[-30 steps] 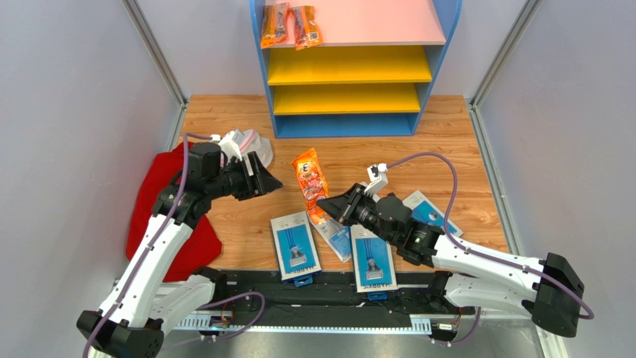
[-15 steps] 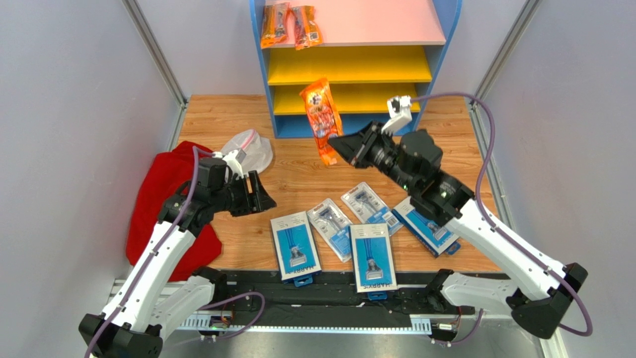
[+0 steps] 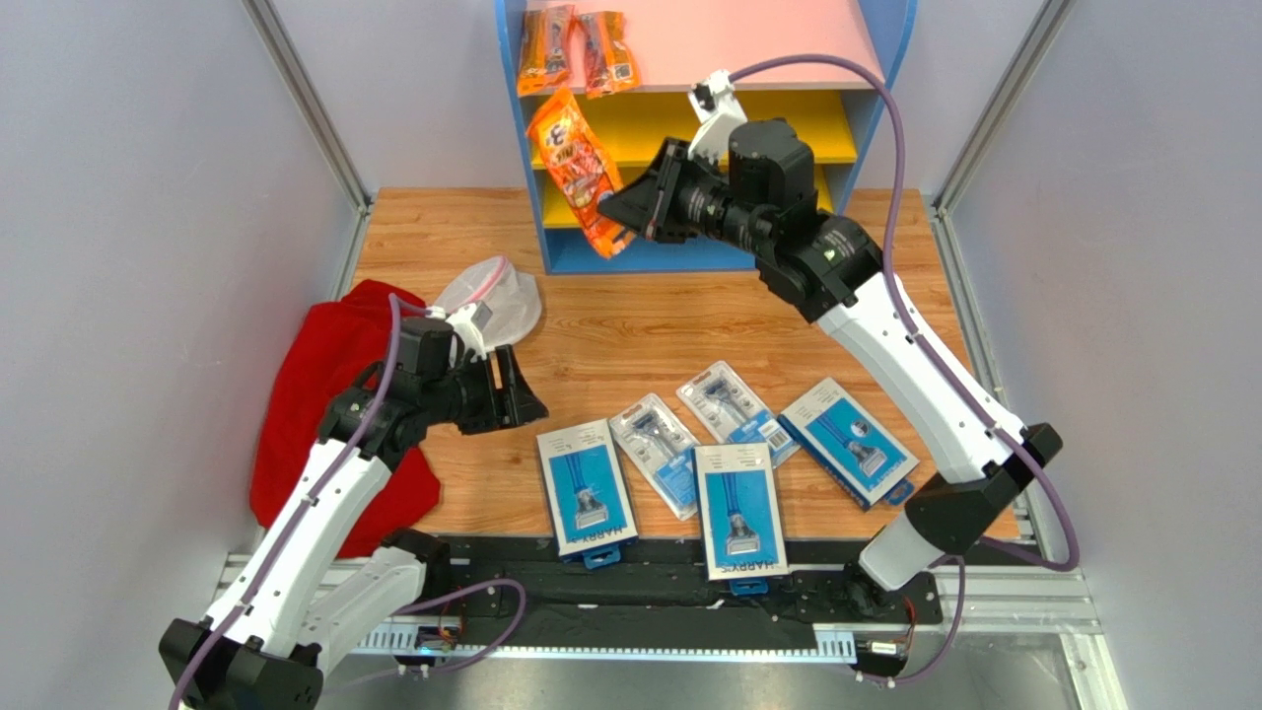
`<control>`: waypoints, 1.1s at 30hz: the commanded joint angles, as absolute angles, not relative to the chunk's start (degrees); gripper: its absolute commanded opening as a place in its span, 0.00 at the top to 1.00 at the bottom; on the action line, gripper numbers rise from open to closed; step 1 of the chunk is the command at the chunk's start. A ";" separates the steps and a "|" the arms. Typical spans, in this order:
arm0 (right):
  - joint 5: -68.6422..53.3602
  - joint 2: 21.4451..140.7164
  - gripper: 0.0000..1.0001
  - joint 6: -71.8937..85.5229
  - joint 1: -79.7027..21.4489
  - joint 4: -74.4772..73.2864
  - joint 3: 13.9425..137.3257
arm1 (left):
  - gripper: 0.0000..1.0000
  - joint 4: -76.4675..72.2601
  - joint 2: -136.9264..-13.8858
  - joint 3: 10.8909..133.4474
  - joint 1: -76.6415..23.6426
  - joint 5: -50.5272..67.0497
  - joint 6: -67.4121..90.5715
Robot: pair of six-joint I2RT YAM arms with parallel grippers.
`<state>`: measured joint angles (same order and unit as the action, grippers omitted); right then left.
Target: Place and organize the shaving razors onto the shelf
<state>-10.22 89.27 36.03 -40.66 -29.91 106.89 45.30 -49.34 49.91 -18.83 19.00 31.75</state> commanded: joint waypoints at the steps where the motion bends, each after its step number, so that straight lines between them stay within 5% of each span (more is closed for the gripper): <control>1: -14.58 93.42 1.00 36.21 -37.89 -32.95 118.88 | 0.32 44.73 -48.34 48.96 -18.90 19.86 30.59; 8: -19.07 101.68 1.00 39.28 -35.16 -35.51 131.65 | 0.32 45.18 -47.72 48.34 -18.98 19.69 30.32; 33: -26.38 119.70 1.00 68.29 -16.52 -17.58 148.10 | 0.34 43.33 -45.79 44.03 -18.90 22.59 31.20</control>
